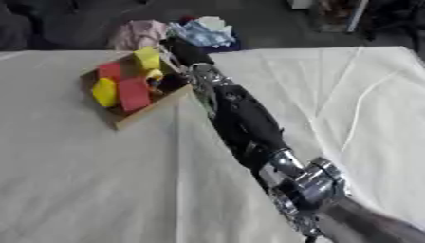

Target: Pick up objects on the table and place them in the box.

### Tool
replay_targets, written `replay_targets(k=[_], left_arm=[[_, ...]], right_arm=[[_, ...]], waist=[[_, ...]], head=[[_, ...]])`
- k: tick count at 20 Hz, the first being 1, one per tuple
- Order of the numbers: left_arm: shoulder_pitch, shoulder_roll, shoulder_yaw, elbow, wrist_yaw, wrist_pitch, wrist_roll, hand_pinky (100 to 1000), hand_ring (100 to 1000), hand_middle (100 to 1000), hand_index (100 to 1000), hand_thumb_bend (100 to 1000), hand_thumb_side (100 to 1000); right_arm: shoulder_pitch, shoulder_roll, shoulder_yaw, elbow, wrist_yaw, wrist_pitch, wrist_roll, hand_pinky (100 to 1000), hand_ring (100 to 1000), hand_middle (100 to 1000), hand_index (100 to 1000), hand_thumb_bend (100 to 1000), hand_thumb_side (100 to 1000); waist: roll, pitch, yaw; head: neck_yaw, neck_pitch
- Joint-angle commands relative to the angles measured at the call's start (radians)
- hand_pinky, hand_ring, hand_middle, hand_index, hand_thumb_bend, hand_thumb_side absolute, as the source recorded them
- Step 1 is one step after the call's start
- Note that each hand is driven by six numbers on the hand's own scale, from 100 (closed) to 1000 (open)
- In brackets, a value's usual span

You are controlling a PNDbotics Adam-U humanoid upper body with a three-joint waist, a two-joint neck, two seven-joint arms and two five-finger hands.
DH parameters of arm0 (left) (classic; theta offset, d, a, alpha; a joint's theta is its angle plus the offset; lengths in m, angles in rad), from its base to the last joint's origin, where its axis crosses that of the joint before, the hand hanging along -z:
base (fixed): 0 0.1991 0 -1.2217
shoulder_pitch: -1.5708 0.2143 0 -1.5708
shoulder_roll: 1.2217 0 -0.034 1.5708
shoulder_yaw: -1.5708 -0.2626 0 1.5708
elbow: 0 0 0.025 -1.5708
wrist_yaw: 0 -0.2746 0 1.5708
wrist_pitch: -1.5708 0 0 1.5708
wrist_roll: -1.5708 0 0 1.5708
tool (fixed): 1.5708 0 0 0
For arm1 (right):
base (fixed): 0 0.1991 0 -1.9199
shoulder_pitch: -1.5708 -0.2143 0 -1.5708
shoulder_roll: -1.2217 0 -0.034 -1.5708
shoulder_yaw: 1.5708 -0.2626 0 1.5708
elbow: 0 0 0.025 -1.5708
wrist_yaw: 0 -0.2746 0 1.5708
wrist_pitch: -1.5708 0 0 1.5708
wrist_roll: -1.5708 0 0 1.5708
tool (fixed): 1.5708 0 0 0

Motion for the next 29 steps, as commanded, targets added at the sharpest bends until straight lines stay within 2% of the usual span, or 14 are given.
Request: replay_targets(k=[1,7,10,12,16,19,22,25,29], left_arm=[[-0.010,0.011,0.009,-0.017,0.002,0.000,0.006,692,597,676,764,356,554],[-0.004,0.013,0.018,-0.014,0.000,0.003,0.016,692,597,675,763,353,556],[0.001,0.014,0.027,-0.010,-0.002,0.004,0.026,692,597,675,762,353,556],[0.004,0.015,0.034,-0.006,-0.003,0.005,0.035,692,598,676,762,356,555],[0.009,0.025,0.050,0.001,-0.007,0.009,0.058,691,600,679,762,354,548],[0.009,0.031,0.061,0.008,-0.004,0.012,0.086,689,602,681,761,351,541],[0.007,0.026,0.067,0.017,0.014,0.009,0.125,685,600,677,754,341,519],[0.014,0.019,0.067,0.024,0.031,0.001,0.163,687,612,689,753,344,515],[0.025,0.014,0.065,0.027,0.035,-0.019,0.171,690,621,700,754,348,517]], right_arm=[[-0.028,-0.036,-0.004,-0.040,0.007,-0.007,0.022,863,898,974,1000,472,546],[-0.022,-0.079,0.012,-0.105,-0.067,-0.058,0.095,862,895,970,1000,451,529],[0.000,-0.127,0.037,-0.202,-0.145,-0.092,0.114,850,880,958,1000,435,501],[0.041,-0.174,0.055,-0.307,-0.235,-0.113,0.115,839,867,945,1000,415,490],[0.181,-0.265,0.073,-0.556,-0.476,-0.112,0.121,800,816,893,996,317,478],[0.331,-0.313,0.056,-0.762,-0.687,-0.060,0.091,770,784,857,963,252,474],[0.497,-0.311,0.016,-0.924,-0.863,-0.008,0.028,746,759,827,929,204,493],[0.624,-0.273,-0.015,-1.015,-0.936,0.012,-0.027,731,747,813,872,119,454],[0.749,-0.201,-0.041,-1.068,-0.975,-0.015,-0.090,714,730,792,777,100,424]], waist=[[0.001,-0.011,-0.005],[-0.001,-0.018,-0.035],[-0.004,-0.023,-0.067],[-0.005,-0.026,-0.092],[-0.010,-0.034,-0.145],[-0.016,-0.042,-0.186],[-0.015,-0.045,-0.211],[-0.009,-0.047,-0.234],[-0.005,-0.050,-0.245]], head=[[0.002,-0.011],[0.016,-0.006],[0.041,0.001],[0.062,0.007],[0.120,0.026],[0.158,0.039],[0.184,0.045],[0.214,0.058],[0.254,0.081]])
